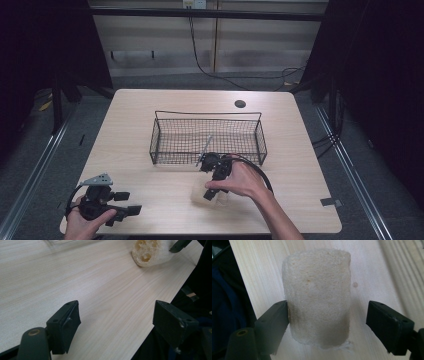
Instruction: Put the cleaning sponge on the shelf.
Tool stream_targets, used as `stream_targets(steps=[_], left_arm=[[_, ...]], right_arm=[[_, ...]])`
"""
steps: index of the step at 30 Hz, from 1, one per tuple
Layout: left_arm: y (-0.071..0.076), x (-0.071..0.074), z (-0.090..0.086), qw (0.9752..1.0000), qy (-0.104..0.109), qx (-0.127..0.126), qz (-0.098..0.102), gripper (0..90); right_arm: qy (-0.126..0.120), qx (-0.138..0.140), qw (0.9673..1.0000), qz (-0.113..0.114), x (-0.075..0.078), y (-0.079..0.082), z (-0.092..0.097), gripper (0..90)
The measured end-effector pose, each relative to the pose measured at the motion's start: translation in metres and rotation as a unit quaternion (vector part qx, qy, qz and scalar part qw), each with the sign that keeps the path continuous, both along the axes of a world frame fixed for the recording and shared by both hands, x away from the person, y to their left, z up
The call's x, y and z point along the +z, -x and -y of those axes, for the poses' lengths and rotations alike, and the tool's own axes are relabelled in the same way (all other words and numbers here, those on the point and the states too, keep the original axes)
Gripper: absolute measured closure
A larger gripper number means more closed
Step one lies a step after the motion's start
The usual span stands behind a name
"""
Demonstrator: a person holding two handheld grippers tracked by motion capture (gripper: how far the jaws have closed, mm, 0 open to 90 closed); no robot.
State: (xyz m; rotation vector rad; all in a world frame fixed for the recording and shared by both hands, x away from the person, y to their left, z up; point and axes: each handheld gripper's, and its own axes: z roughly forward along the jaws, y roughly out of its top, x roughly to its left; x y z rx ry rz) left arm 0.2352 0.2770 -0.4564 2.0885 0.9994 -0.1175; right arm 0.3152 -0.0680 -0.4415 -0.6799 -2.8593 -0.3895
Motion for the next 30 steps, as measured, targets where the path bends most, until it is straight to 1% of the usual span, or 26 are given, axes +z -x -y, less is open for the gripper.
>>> stream_targets(steps=[3,6,10,12,17,22,25,30], left_arm=[[0.0,0.0,0.0,1.0,0.0,0.0,-0.001,21.7],[0.0,0.0,0.0,1.0,0.0,0.001,0.0,21.6],[0.0,0.0,-0.001,1.0,-0.001,-0.001,-0.001,21.7],[0.0,0.0,-0.001,1.0,-0.001,0.0,-0.001,21.6],[0.0,0.0,-0.001,1.0,-0.001,-0.001,-0.001,21.6],[0.0,0.0,-0.001,1.0,-0.001,-0.001,-0.002,21.6],[0.0,0.0,0.0,1.0,-0.001,0.001,0.0,21.7],[0.0,-0.001,0.0,1.0,-0.004,0.003,-0.001,21.4]], right_arm=[[-0.001,0.005,1.0,-0.005,-0.003,-0.001,-0.003,20.0],[0.003,0.012,0.9999,-0.008,-0.005,-0.002,-0.006,22.3],[0.013,0.03,0.9994,-0.009,-0.009,-0.003,-0.01,28.0],[0.018,0.032,0.9992,-0.014,-0.01,-0.002,-0.012,28.0],[0.02,0.04,0.9989,-0.014,-0.011,-0.002,-0.015,28.7],[0.029,0.05,0.9979,-0.031,-0.01,-0.001,-0.015,29.0],[0.032,0.052,0.9976,-0.03,-0.01,0.0,-0.015,29.0],[0.046,0.06,0.9968,-0.025,-0.008,0.002,-0.016,29.1]])
